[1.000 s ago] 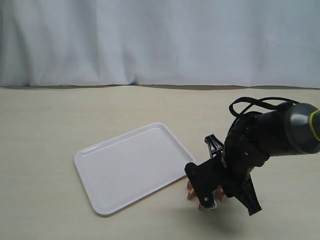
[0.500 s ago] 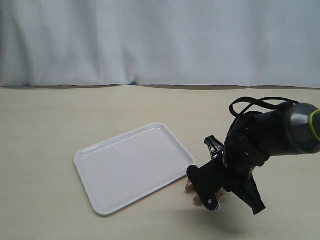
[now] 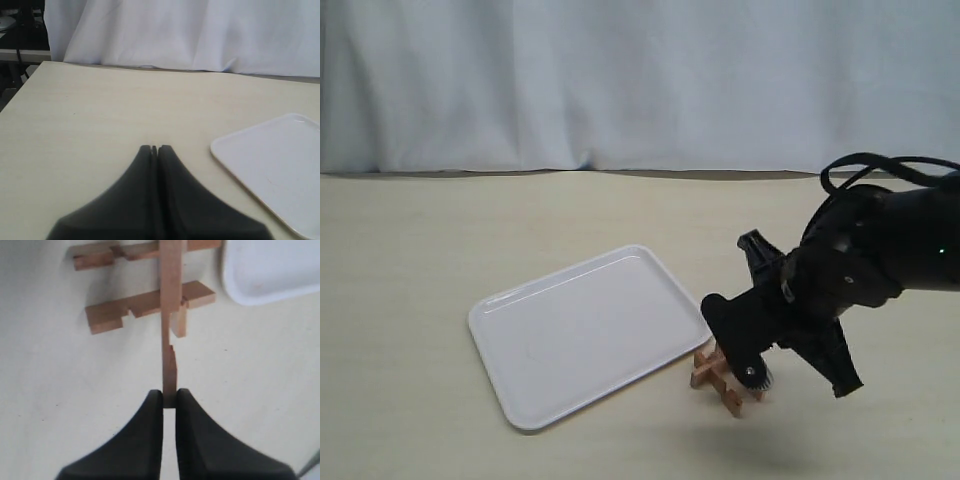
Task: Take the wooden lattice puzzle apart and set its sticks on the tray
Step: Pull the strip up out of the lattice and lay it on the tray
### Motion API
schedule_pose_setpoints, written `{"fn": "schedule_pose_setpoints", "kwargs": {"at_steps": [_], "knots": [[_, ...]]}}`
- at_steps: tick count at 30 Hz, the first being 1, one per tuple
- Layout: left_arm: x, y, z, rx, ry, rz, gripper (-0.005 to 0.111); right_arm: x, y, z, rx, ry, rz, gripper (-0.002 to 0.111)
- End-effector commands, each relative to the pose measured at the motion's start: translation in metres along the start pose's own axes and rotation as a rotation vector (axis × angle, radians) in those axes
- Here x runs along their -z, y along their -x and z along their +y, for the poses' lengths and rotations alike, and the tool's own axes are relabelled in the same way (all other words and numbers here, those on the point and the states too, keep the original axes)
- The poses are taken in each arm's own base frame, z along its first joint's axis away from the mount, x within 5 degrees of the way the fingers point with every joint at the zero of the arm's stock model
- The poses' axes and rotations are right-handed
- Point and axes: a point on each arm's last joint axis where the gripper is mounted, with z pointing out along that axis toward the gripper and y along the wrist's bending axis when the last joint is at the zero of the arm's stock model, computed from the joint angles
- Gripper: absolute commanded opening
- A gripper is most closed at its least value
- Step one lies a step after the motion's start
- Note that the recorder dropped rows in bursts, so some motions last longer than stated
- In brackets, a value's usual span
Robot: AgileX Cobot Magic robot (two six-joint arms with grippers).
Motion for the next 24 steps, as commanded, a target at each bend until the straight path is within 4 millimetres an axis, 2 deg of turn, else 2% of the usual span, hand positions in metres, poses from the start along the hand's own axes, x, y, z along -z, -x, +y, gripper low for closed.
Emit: {"fn": "schedule_pose_setpoints", "kwargs": {"at_steps": [1, 5, 8, 11, 17, 19, 21, 22, 24], "knots": [[0.0, 0.0, 0.0, 0.006, -0.001, -0.009, 0.0, 0.019, 0.001, -0.015, -0.012, -0.181, -0.064, 0.005], [0.0, 0.0, 0.0, 0.006, -0.001, -0.009, 0.0, 0.026, 0.013, -0.033, -0.151, -0.369, -0.208, 0.005], [0.0, 0.0, 0.0, 0.006, -0.001, -0.009, 0.0, 0.017, 0.034, -0.038, -0.197, -0.413, -0.296, 0.005], [0.0, 0.0, 0.0, 0.006, -0.001, -0.009, 0.0, 0.001, 0.064, -0.043, -0.19, -0.363, -0.335, 0.005], [0.0, 0.0, 0.0, 0.006, -0.001, -0.009, 0.0, -0.024, 0.132, -0.072, -0.306, -0.255, -0.368, 0.005], [0.0, 0.0, 0.0, 0.006, -0.001, -0.009, 0.0, -0.033, 0.143, -0.072, -0.295, -0.206, -0.33, 0.005], [0.0, 0.0, 0.0, 0.006, -0.001, -0.009, 0.0, -0.039, 0.145, -0.072, -0.311, -0.187, -0.318, 0.005], [0.0, 0.0, 0.0, 0.006, -0.001, -0.009, 0.0, -0.041, 0.146, -0.07, -0.328, -0.178, -0.317, 0.01], [0.0, 0.0, 0.0, 0.006, -0.001, -0.009, 0.0, -0.042, 0.146, -0.07, -0.329, -0.175, -0.316, 0.034]]}}
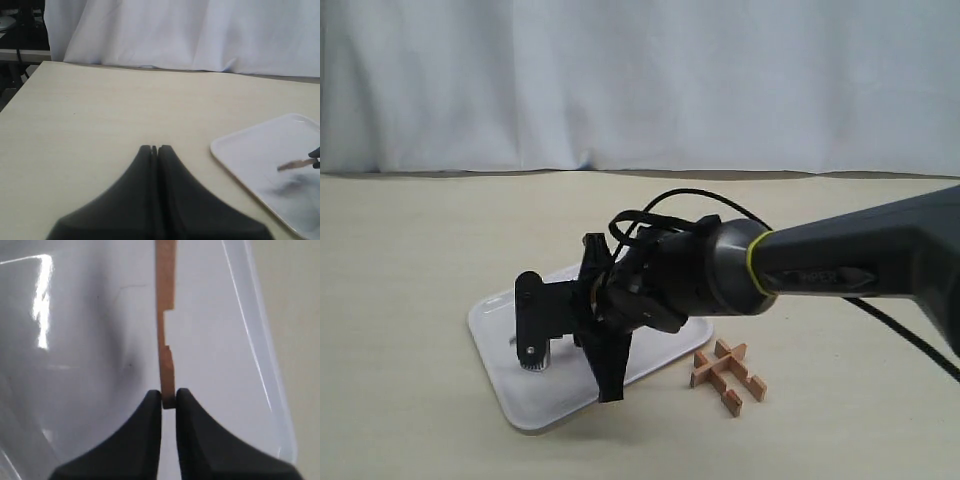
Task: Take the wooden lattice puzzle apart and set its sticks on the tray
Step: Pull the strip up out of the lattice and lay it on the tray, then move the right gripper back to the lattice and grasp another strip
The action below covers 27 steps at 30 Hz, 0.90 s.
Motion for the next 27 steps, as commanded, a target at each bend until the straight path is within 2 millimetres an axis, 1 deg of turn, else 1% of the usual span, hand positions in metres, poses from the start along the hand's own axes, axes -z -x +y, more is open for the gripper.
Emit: {"fn": "schedule_pose_setpoints", "kwargs": {"at_steps": [1, 2, 3, 5, 6, 9, 10, 13, 16, 19, 20, 21, 22, 23, 25, 26, 27], "knots": [[0.0, 0.0, 0.0, 0.008, -0.001, -0.009, 0.0, 0.002, 0.001, -0.002, -0.029, -0.001, 0.003, 0.045], [0.0, 0.0, 0.0, 0.008, -0.001, -0.009, 0.0, 0.007, 0.002, -0.004, -0.044, -0.006, -0.001, 0.057], [0.0, 0.0, 0.0, 0.008, -0.001, -0.009, 0.0, 0.013, 0.003, -0.007, -0.063, -0.008, -0.004, 0.062], [0.0, 0.0, 0.0, 0.008, -0.001, -0.009, 0.0, 0.033, 0.003, -0.014, -0.099, -0.007, 0.011, 0.061], [0.0, 0.0, 0.0, 0.008, -0.001, -0.009, 0.0, 0.046, 0.001, -0.018, -0.117, -0.005, 0.034, 0.061], [0.0, 0.0, 0.0, 0.008, -0.001, -0.009, 0.0, 0.068, -0.005, -0.025, -0.12, 0.0, 0.091, 0.061], [0.0, 0.0, 0.0, 0.008, -0.001, -0.009, 0.0, 0.08, -0.018, -0.03, -0.106, 0.008, 0.162, 0.059], [0.0, 0.0, 0.0, 0.008, -0.001, -0.009, 0.0, 0.089, -0.044, -0.037, -0.113, 0.05, 0.271, 0.054], [0.0, 0.0, 0.0, 0.008, -0.001, -0.009, 0.0, 0.091, -0.076, -0.042, -0.156, 0.119, 0.362, 0.052], [0.0, 0.0, 0.0, 0.008, -0.001, -0.009, 0.0, 0.09, -0.102, -0.043, -0.181, 0.18, 0.384, 0.052], [0.0, 0.0, 0.0, 0.008, -0.001, -0.009, 0.0, 0.088, -0.117, -0.043, -0.205, 0.193, 0.382, 0.052], [0.0, 0.0, 0.0, 0.008, -0.001, -0.009, 0.0, 0.087, -0.123, -0.043, -0.218, 0.197, 0.375, 0.052], [0.0, 0.0, 0.0, 0.008, -0.001, -0.009, 0.0, 0.084, -0.134, -0.04, -0.219, 0.199, 0.375, 0.052], [0.0, 0.0, 0.0, 0.008, -0.001, -0.009, 0.0, 0.082, -0.137, -0.038, -0.202, 0.202, 0.372, 0.052], [0.0, 0.0, 0.0, 0.008, -0.001, -0.009, 0.0, 0.077, -0.141, -0.029, -0.085, 0.234, 0.357, 0.052], [0.0, 0.0, 0.0, 0.008, -0.001, -0.009, 0.0, 0.074, -0.142, -0.022, 0.003, 0.255, 0.342, 0.052], [0.0, 0.0, 0.0, 0.008, -0.001, -0.009, 0.0, 0.072, -0.142, -0.019, 0.044, 0.258, 0.33, 0.052]]}}
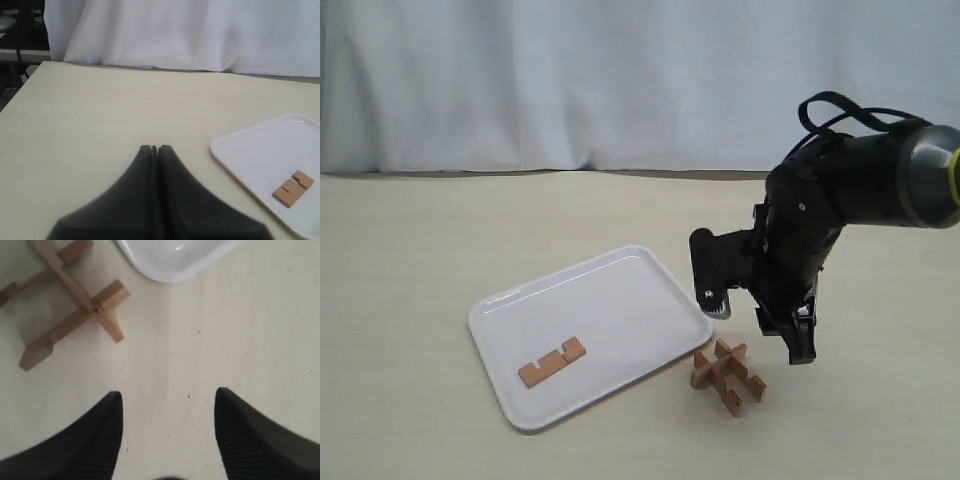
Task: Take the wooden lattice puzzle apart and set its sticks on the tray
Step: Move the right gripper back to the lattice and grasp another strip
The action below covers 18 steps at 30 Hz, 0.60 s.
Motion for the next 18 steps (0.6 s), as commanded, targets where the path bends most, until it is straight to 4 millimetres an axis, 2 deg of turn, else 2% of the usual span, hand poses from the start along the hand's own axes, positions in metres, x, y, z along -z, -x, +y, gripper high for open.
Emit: {"fn": "schedule_pose_setpoints", "kwargs": {"at_steps": [1, 4, 8, 18], "knots": [[0.0, 0.0, 0.0, 0.008, -0.001, -0.009, 0.0, -0.011, 0.0, 0.011, 0.194, -0.031, -0.045, 0.052], [0.0, 0.0, 0.0, 0.008, -0.001, -0.009, 0.0, -0.019, 0.005, 0.012, 0.226, -0.117, -0.106, 0.052], [0.0, 0.0, 0.0, 0.008, -0.001, -0.009, 0.0, -0.035, 0.006, 0.017, 0.229, -0.065, -0.091, 0.052], [0.0, 0.0, 0.0, 0.008, -0.001, -0.009, 0.0, -0.036, -0.002, 0.026, 0.255, 0.036, -0.01, 0.052]]}}
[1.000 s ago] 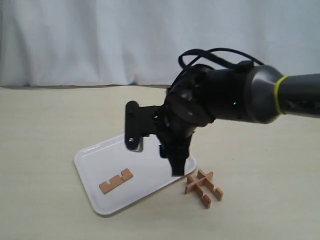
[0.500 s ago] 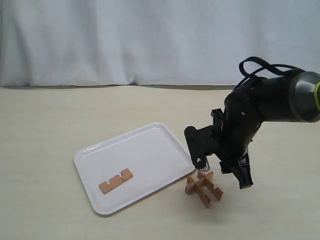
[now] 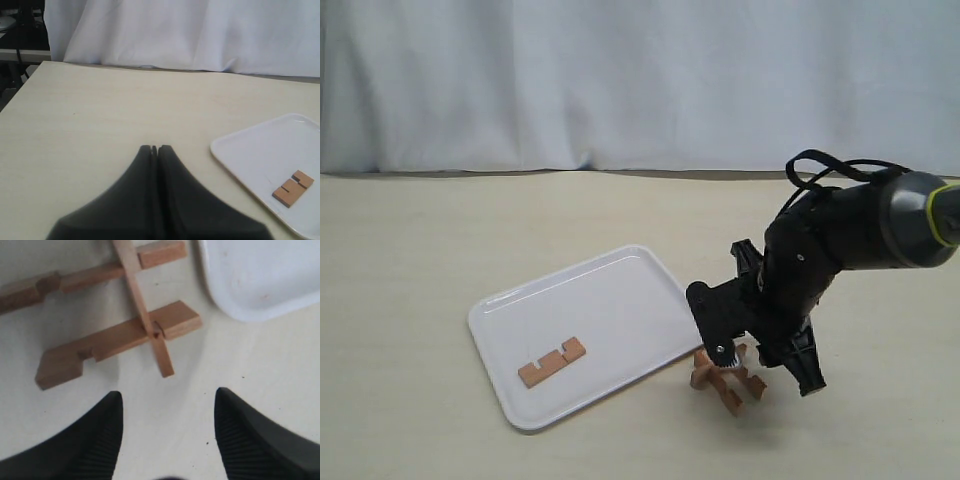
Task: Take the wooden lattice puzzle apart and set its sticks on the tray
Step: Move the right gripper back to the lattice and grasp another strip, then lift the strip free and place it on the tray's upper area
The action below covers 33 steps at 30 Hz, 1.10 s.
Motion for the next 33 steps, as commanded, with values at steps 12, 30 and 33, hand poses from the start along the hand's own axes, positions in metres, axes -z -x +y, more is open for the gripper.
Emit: {"fn": "schedule_pose_setpoints", "kwargs": {"at_steps": [12, 30, 33], "knots": [[0.0, 0.0, 0.0, 0.008, -0.001, -0.009, 0.0, -0.001, 0.003, 0.002, 0.015, 0.012, -0.045, 0.052], [0.0, 0.0, 0.0, 0.008, -0.001, -0.009, 0.0, -0.007, 0.018, 0.004, 0.052, 0.008, -0.068, 0.007], [0.0, 0.0, 0.0, 0.008, -0.001, -0.009, 0.0, -0.003, 0.017, 0.003, 0.051, 0.001, -0.068, 0.007]]}}
